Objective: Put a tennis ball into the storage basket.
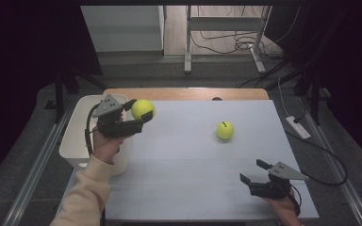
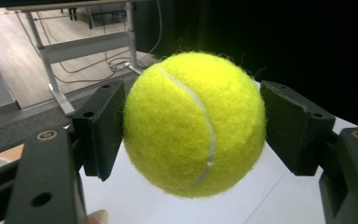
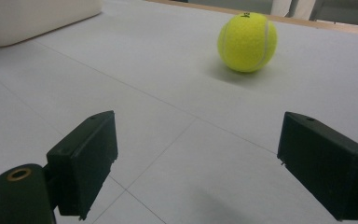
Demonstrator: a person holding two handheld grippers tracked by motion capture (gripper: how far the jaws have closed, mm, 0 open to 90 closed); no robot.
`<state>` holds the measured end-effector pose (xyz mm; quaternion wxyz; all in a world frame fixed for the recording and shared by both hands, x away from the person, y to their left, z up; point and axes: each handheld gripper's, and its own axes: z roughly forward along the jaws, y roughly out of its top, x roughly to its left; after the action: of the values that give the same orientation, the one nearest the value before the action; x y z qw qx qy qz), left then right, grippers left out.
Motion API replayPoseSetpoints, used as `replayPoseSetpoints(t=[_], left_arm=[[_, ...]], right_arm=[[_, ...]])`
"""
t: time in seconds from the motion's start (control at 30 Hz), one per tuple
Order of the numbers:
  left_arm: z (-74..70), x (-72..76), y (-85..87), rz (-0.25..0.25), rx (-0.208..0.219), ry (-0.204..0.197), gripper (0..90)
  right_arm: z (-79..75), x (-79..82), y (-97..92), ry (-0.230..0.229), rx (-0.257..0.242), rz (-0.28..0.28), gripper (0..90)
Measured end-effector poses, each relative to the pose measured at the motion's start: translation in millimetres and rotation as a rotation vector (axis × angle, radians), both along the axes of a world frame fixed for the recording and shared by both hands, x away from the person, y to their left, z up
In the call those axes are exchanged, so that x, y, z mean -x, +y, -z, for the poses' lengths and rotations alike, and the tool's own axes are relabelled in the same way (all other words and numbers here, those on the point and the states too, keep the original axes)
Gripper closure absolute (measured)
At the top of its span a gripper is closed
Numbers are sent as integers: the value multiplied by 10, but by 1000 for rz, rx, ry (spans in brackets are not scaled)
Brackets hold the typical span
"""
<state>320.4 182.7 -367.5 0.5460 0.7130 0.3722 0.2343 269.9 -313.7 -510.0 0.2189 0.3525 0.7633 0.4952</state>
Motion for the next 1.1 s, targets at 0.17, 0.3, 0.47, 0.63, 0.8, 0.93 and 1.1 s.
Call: replayPoseSetpoints(t=[0.17,0.3,0.47,0.63,0.8,0.93,1.1], left_arm=[[-10,-28,109,-33,5,9,269],[-11,-49,181,-52,15,19,269],[-26,-69,240,-72,17,22,269],[-39,-90,284,-91,11,24,269],[-44,-114,321,-108,3,30,268],[-46,-140,367,-124,-6,34,269],[-39,-173,452,-154,-14,43,269]], right_arm=[[0,0,2,1,0,1,121],[3,-2,1,2,-1,2,121],[6,-4,-1,3,-4,3,121],[5,-4,-1,2,-4,3,121],[5,-4,1,2,-3,2,121],[6,-5,0,2,-3,3,121],[4,-3,-2,2,-3,5,121]])
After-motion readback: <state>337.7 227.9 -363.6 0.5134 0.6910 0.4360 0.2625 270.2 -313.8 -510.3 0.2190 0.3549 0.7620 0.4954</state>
